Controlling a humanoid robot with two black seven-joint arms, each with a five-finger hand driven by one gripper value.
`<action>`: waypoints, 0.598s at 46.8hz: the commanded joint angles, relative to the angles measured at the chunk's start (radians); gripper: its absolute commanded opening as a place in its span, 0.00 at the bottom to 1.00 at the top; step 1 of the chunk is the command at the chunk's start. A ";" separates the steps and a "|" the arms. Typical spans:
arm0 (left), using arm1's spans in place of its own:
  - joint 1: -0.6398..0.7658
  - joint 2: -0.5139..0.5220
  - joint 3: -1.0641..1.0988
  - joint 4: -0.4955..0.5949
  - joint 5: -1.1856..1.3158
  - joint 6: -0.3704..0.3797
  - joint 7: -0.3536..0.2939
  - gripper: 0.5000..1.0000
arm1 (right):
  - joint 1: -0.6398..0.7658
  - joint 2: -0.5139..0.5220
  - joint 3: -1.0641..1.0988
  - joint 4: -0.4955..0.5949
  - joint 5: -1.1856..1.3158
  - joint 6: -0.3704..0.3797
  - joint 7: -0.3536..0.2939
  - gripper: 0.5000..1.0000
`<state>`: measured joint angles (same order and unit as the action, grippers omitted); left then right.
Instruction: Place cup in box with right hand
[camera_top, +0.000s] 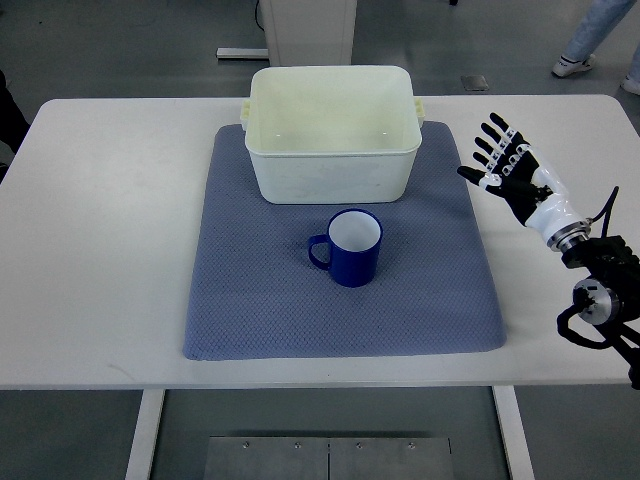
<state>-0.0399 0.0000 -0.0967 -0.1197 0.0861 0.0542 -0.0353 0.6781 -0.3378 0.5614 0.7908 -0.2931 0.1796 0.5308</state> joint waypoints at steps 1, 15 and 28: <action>0.000 0.000 0.000 0.000 0.000 0.000 0.000 1.00 | 0.000 0.000 0.000 -0.001 0.000 0.000 0.000 1.00; -0.008 0.000 0.000 0.000 -0.002 0.001 -0.002 1.00 | 0.001 -0.001 0.002 -0.002 0.000 0.000 0.000 1.00; 0.005 0.000 0.000 0.000 -0.002 0.001 -0.002 1.00 | 0.001 0.000 0.003 -0.018 0.003 0.000 0.001 1.00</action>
<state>-0.0426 0.0000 -0.0966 -0.1188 0.0846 0.0552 -0.0369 0.6795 -0.3381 0.5646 0.7730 -0.2907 0.1781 0.5323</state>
